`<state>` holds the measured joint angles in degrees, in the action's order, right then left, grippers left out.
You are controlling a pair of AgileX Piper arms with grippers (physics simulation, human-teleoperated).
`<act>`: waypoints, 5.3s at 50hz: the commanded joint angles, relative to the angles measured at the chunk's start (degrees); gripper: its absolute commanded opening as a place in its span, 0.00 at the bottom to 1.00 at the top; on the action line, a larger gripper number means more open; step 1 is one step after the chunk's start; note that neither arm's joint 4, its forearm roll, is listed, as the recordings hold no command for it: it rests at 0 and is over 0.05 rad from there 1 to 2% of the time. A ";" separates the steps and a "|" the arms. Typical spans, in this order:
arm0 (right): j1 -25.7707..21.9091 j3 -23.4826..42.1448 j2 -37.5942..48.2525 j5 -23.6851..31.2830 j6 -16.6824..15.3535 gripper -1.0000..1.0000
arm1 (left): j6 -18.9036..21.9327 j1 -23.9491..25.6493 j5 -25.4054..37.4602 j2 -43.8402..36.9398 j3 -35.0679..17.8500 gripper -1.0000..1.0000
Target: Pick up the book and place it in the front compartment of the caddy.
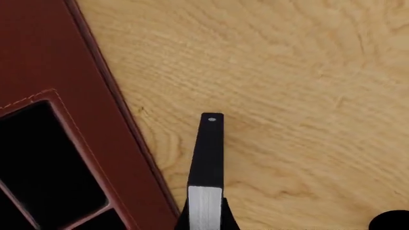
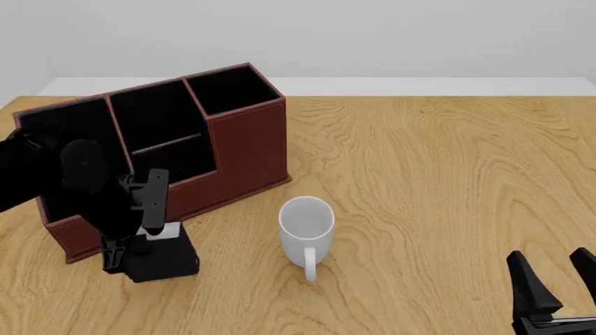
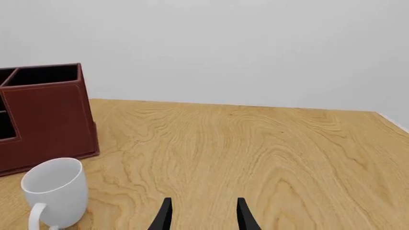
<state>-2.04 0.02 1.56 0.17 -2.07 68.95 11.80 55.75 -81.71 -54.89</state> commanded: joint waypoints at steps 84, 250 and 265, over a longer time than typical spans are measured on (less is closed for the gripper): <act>-0.83 0.03 -0.99 -0.89 2.37 1.00 | -30.95 19.44 14.15 -0.22 -20.53 0.00; 1.02 -0.02 11.99 -10.69 0.37 1.00 | -3.12 -8.33 14.15 -29.27 -60.64 0.00; 1.07 -0.02 17.30 -14.80 -0.13 1.00 | 0.13 -11.52 14.15 -33.46 -63.04 0.00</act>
<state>-1.07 0.00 16.14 -12.64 -1.89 67.14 1.33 69.90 -112.19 -115.73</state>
